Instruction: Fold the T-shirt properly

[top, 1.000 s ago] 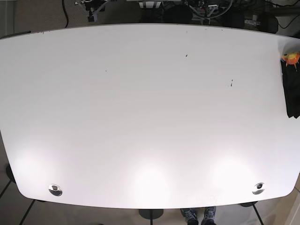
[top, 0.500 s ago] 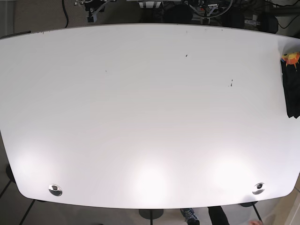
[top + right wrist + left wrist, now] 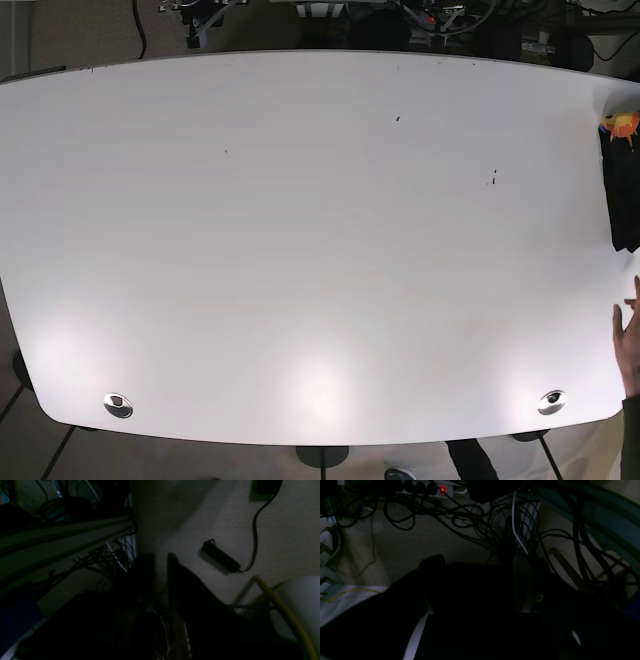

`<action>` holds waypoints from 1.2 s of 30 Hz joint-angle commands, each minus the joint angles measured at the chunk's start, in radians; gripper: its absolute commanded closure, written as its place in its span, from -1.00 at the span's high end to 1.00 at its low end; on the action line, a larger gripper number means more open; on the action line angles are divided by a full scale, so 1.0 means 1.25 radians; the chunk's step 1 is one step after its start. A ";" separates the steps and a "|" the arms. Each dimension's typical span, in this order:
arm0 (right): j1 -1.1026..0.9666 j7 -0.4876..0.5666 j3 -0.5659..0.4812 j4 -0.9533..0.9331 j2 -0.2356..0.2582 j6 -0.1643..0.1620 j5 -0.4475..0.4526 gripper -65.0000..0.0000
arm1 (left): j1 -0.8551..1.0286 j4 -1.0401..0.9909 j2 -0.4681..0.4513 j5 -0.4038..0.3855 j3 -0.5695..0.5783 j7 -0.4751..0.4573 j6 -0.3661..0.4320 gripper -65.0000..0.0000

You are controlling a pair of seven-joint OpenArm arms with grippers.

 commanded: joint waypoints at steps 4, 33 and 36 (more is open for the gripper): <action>-0.010 0.008 0.001 -0.001 0.007 0.001 0.001 -0.75 | 0.008 0.009 -0.001 0.004 0.003 -0.004 0.001 0.21; -0.027 0.002 0.002 0.044 0.007 0.007 0.003 -0.74 | 0.009 0.025 -0.002 0.004 0.004 -0.012 -0.003 0.22; -0.022 -0.001 0.001 0.039 0.006 0.007 0.002 -0.74 | 0.006 0.023 -0.002 0.004 0.003 -0.013 0.000 0.22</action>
